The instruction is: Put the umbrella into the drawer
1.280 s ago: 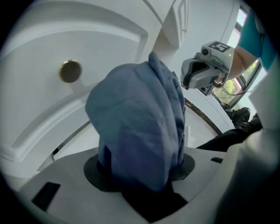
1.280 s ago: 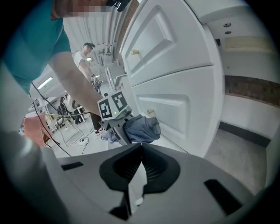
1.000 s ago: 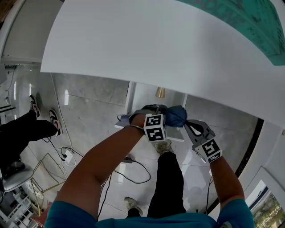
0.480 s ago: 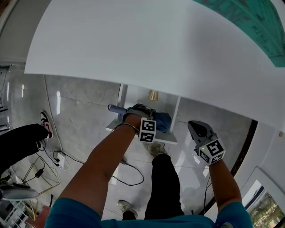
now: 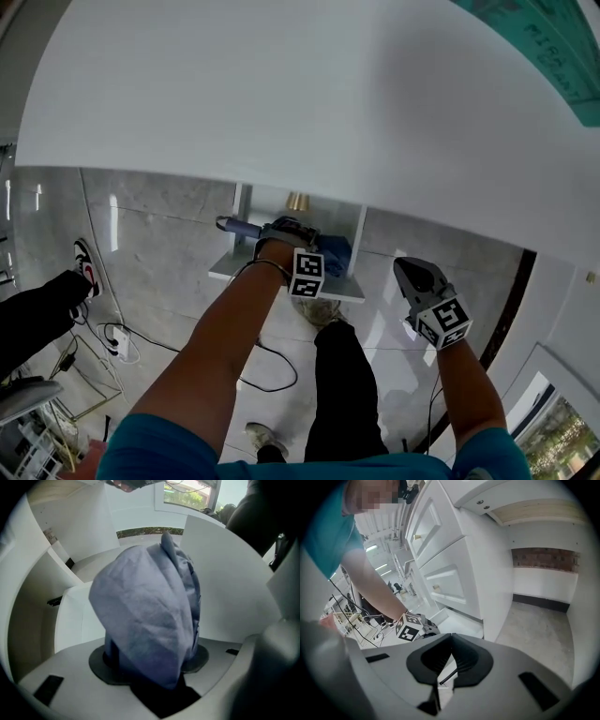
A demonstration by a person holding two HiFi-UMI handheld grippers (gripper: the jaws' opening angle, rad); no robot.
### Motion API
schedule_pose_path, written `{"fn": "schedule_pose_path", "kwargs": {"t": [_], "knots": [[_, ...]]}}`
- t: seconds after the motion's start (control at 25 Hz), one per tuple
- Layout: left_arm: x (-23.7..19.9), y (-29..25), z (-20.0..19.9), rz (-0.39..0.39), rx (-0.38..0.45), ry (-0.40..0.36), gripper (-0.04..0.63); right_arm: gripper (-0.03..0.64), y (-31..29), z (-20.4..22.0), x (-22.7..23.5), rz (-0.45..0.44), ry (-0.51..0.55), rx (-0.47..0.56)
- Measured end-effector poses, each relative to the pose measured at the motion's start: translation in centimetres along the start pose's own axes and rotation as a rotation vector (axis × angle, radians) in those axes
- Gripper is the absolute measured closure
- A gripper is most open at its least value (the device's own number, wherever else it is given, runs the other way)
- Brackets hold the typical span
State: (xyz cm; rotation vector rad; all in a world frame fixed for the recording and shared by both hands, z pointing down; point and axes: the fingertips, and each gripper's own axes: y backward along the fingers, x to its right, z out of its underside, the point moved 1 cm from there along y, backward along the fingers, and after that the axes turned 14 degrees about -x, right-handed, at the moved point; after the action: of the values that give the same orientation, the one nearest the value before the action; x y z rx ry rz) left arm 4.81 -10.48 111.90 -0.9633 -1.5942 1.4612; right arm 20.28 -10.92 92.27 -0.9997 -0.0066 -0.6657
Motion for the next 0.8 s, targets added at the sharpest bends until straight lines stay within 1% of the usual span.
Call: {"fn": "schedule_pose_path", "kwargs": {"t": [0.2,0.48,0.68,0.8], "knots": [[0.7,-2.0,0.8,-0.003,-0.062,-0.027,0.345,0.594,0.1,0.8,0.9,0.021,0.012,-0.007],[1.1,-3.0,1.2,0.008,-0.108,-0.015,0.345,0.594,-0.2,1.1,0.5,0.013,0.03,-0.022],[1.2,-3.6,1.6,0.033,-0.122,0.027,0.345,0.594,-0.6,1.3,0.0,0.002,0.05,-0.033],[1.3,-3.8,2.0,0.029,-0.125,0.044,0.345,0.594,-1.1,1.8,-0.7,-0.001,0.053,-0.041]]}}
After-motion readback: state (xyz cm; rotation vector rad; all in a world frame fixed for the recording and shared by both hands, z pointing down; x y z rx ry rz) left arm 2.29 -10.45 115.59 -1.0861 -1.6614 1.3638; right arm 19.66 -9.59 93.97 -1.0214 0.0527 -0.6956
